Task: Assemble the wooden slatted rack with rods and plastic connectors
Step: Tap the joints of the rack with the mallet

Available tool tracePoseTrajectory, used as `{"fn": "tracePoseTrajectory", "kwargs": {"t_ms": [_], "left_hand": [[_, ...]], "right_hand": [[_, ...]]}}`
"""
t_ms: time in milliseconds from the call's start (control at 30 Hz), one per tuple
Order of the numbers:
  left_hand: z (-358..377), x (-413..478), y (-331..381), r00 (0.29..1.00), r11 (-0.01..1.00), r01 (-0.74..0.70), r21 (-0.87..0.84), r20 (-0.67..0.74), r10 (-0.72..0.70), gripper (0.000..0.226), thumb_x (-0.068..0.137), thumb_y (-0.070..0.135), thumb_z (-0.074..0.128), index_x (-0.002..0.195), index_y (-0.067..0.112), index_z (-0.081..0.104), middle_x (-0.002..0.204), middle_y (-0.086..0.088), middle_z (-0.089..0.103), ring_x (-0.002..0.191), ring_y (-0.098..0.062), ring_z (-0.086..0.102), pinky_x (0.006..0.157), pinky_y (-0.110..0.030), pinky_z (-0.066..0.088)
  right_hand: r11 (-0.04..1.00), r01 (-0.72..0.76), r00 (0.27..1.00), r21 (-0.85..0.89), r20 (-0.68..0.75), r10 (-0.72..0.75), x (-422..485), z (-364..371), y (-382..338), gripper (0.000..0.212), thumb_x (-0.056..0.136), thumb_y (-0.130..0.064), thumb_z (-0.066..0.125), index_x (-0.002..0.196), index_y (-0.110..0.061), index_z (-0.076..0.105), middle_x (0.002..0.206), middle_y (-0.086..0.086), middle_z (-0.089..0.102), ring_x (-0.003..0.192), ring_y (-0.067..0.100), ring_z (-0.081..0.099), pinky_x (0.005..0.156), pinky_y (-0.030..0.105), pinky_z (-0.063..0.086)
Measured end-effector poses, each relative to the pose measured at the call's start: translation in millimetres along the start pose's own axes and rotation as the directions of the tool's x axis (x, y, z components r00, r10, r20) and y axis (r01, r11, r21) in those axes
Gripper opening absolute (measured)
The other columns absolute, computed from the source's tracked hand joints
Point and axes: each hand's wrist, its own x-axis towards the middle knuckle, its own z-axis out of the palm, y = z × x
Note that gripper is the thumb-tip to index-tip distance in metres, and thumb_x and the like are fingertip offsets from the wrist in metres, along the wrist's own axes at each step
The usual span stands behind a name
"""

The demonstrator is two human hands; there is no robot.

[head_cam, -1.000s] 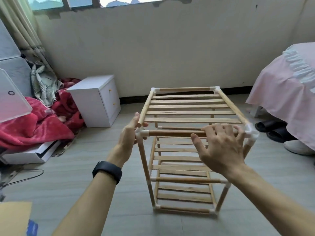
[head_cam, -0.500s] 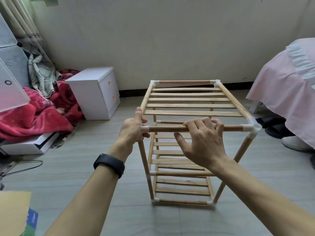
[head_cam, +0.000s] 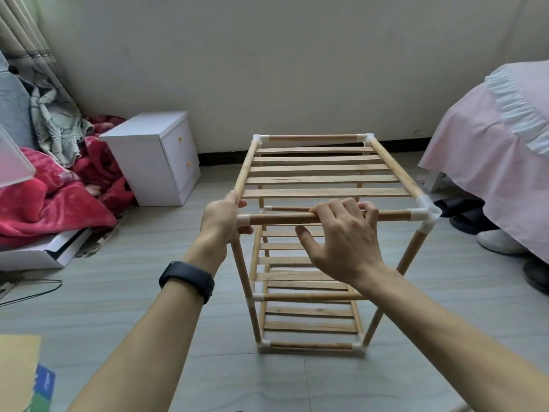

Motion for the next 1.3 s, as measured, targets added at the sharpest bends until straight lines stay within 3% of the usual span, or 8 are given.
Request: {"fn": "tracePoseTrajectory", "kwargs": {"t_ms": [267, 533, 700, 933, 1033, 1133, 1300], "left_hand": [[3.3, 1.1, -2.1, 0.999, 0.999, -0.04, -0.002, -0.01, 0.04, 0.04, 0.109, 0.04, 0.035, 0.094, 0.012, 0.06, 0.076, -0.006, 0.052, 0.063, -0.017, 0.05, 0.061, -0.03, 0.045], [5.1, 3.8, 2.5, 1.0, 0.998, 0.023, 0.051, -0.007, -0.022, 0.037, 0.108, 0.041, 0.037, 0.092, 0.015, 0.057, 0.084, -0.008, 0.054, 0.068, -0.018, 0.053, 0.069, -0.034, 0.048], [3.1, 0.5, 4.7, 0.993, 0.986, 0.104, -0.128, 0.071, -0.096, 0.036, 0.108, 0.042, 0.037, 0.096, 0.013, 0.054, 0.082, -0.006, 0.058, 0.073, -0.018, 0.053, 0.067, -0.031, 0.049], [4.5, -0.5, 3.5, 0.992, 0.997, 0.066, -0.051, 0.107, -0.061, 0.036, 0.109, 0.041, 0.033, 0.097, 0.014, 0.052, 0.094, -0.01, 0.053, 0.077, -0.02, 0.052, 0.066, -0.031, 0.051], [0.8, -3.7, 3.6, 0.98, 0.976, 0.134, -0.171, 0.172, -0.104, 0.033, 0.108, 0.039, 0.036, 0.095, 0.012, 0.052, 0.083, -0.007, 0.054, 0.069, -0.018, 0.053, 0.064, -0.03, 0.049], [-8.4, -7.5, 7.3, 0.934, 0.926, 0.235, -0.296, 0.332, -0.132, 0.033, 0.106, 0.036, 0.038, 0.091, 0.01, 0.054, 0.079, -0.007, 0.066, 0.074, -0.02, 0.06, 0.076, -0.036, 0.049], [-26.5, -12.8, 5.8, 0.862, 0.966, 0.219, -0.137, 0.491, -0.126, 0.036, 0.097, 0.034, 0.05, 0.101, 0.003, 0.069, 0.097, -0.011, 0.071, 0.094, -0.031, 0.063, 0.088, -0.052, 0.057]], "right_hand": [[1.0, 0.019, 1.0, 0.011, -0.016, -0.019, -0.3, 1.6, 4.4, 0.039, 0.088, -0.055, 0.052, 0.101, -0.022, 0.068, 0.096, -0.002, 0.069, 0.095, 0.024, 0.059, 0.087, 0.042, 0.028], [0.997, 0.061, 0.998, -0.055, -0.011, -0.062, -1.4, 0.6, 9.4, 0.035, 0.085, -0.047, 0.055, 0.105, -0.02, 0.066, 0.095, -0.001, 0.067, 0.091, 0.024, 0.06, 0.084, 0.043, 0.035], [0.995, 0.068, 0.998, -0.067, 0.004, -0.068, -0.1, -0.3, 10.0, 0.033, 0.084, -0.044, 0.057, 0.105, -0.02, 0.066, 0.094, -0.001, 0.068, 0.09, 0.025, 0.061, 0.082, 0.042, 0.037], [0.995, 0.044, 0.998, -0.093, 0.057, -0.039, 3.9, -2.9, 13.2, 0.036, 0.085, -0.047, 0.054, 0.106, -0.02, 0.067, 0.097, 0.0, 0.069, 0.09, 0.024, 0.061, 0.082, 0.042, 0.036], [0.994, 0.014, 0.996, -0.11, 0.086, -0.005, 11.4, -6.9, 10.4, 0.046, 0.082, -0.05, 0.063, 0.116, -0.018, 0.063, 0.113, 0.006, 0.064, 0.099, 0.027, 0.06, 0.079, 0.043, 0.042], [0.999, 0.022, 0.988, -0.049, 0.151, -0.015, 24.1, -12.6, -7.3, 0.065, 0.074, -0.051, 0.07, 0.128, -0.018, 0.056, 0.134, 0.01, 0.053, 0.119, 0.03, 0.051, 0.087, 0.048, 0.045], [0.992, 0.114, 0.951, -0.062, 0.294, -0.091, 27.2, -14.0, -40.7, 0.079, 0.072, -0.048, 0.068, 0.143, -0.022, 0.045, 0.15, 0.01, 0.046, 0.139, 0.032, 0.042, 0.106, 0.053, 0.037]]}}
